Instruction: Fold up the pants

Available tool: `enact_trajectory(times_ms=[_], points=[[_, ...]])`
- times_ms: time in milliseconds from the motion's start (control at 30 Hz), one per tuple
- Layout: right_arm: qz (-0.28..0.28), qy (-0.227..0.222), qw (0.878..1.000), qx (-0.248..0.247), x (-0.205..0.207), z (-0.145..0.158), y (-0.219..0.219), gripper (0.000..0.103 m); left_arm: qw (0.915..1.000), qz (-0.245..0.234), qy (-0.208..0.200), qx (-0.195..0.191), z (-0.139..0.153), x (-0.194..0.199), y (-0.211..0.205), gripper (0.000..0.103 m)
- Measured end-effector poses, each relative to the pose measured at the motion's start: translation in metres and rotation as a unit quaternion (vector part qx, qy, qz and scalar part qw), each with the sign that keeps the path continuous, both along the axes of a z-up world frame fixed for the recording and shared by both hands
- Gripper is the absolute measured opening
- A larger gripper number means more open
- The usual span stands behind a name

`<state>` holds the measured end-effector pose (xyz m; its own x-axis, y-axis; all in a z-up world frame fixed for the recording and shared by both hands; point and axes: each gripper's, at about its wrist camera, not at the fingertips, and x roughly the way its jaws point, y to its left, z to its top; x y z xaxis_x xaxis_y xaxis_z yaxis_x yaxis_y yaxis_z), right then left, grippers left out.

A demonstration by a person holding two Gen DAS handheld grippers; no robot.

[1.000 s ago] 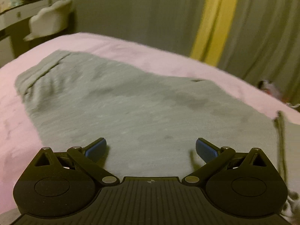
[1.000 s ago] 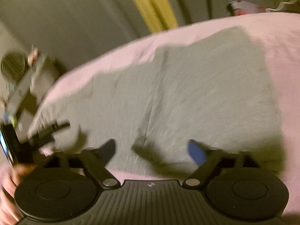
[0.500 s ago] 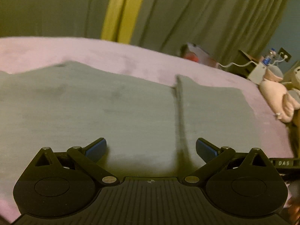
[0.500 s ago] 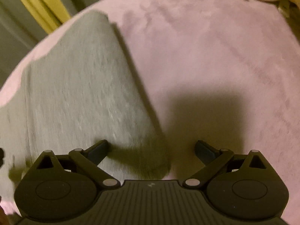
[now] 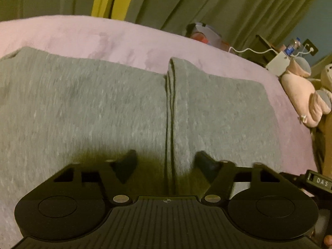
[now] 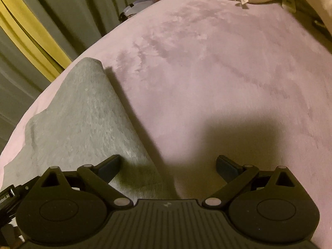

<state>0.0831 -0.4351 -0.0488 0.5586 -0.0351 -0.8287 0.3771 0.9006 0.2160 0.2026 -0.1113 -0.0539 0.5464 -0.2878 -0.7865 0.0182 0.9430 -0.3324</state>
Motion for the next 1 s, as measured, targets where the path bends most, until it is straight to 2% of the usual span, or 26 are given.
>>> enact_trajectory(times_ms=[33,167,233,300,333,400,433,467,500,567,700,867,1000], points=[[-0.001,0.001,1.0,-0.002,0.003,0.0,0.001,0.099,1.0,-0.002,0.001,0.005,0.001,0.0,0.0,0.058],[0.001,0.005,1.0,-0.014,0.008,0.0,0.005,0.099,0.9995,-0.027,-0.009,0.015,0.006,-0.006,-0.008,0.03],[0.0,0.004,1.0,-0.011,0.007,0.0,0.003,0.099,0.9993,-0.028,-0.005,0.025,0.006,-0.005,-0.015,0.03],[-0.001,0.004,1.0,-0.009,0.007,0.0,0.004,0.099,0.999,-0.032,-0.006,0.03,0.004,-0.002,-0.018,0.041],[-0.001,0.004,1.0,-0.009,0.008,-0.001,0.004,0.099,0.9992,-0.032,-0.004,0.025,0.002,0.0,-0.019,0.048],[0.001,0.005,1.0,-0.012,0.008,-0.001,0.005,0.099,0.9995,-0.031,-0.001,0.01,-0.001,0.001,-0.018,0.049],[0.002,0.004,1.0,-0.011,0.009,-0.001,0.005,0.099,0.9996,-0.027,-0.001,0.007,-0.002,0.003,-0.018,0.046],[0.002,0.003,1.0,-0.01,0.009,-0.001,0.005,0.099,0.9997,-0.023,-0.003,0.003,-0.002,0.004,-0.017,0.032],[0.002,0.002,1.0,-0.008,0.009,-0.001,0.005,0.099,0.9998,-0.018,-0.006,0.002,-0.002,0.003,-0.016,0.024],[0.0,-0.005,1.0,-0.002,0.009,-0.001,0.003,0.099,0.9997,-0.014,-0.007,-0.016,0.001,0.002,-0.011,0.018],[-0.007,-0.023,1.0,0.011,0.005,0.002,-0.002,0.099,0.9989,-0.018,-0.039,-0.019,0.018,-0.009,-0.007,0.016],[-0.013,-0.033,0.999,0.017,0.001,0.005,-0.004,0.099,0.9981,-0.011,-0.059,-0.016,0.037,-0.021,0.002,0.016],[-0.006,-0.034,0.999,0.01,0.002,0.006,-0.001,0.099,0.9978,-0.001,-0.067,0.001,0.045,-0.029,0.019,0.016]])
